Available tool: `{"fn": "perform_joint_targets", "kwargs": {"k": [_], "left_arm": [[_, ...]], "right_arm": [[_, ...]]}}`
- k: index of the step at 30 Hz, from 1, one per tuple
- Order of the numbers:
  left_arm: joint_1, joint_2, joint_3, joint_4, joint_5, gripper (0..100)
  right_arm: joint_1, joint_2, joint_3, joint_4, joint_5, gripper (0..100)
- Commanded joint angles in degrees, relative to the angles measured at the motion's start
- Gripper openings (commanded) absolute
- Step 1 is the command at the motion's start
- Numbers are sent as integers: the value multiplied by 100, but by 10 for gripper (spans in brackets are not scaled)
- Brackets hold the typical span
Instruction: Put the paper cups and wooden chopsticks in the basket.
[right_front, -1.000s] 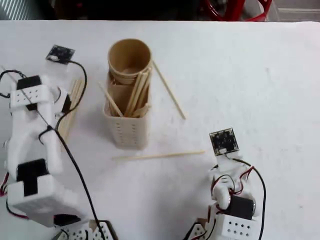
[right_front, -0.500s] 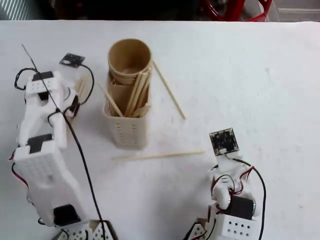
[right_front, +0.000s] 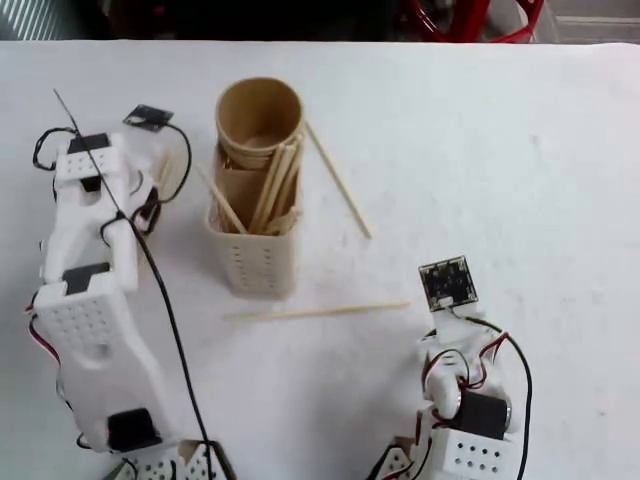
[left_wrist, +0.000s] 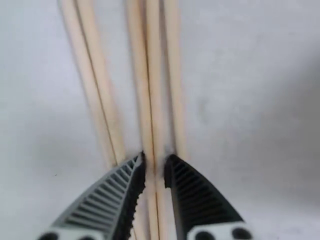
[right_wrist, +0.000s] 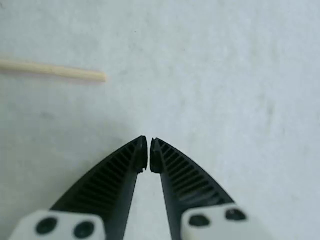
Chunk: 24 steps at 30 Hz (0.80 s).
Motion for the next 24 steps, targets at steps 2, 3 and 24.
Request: {"fn": "perform_joint_targets", "kwargs": {"k": [2,3,24], "left_arm": [[277,31,-132,97,-62,24],[286,31,-132,97,-62,23],[303,-2360,-79,1213,360,23]], "right_arm": [[66,-40,53,13,53,24],[66,-40,53,13,53,24],[66,-40,53,13,53,24]]}}
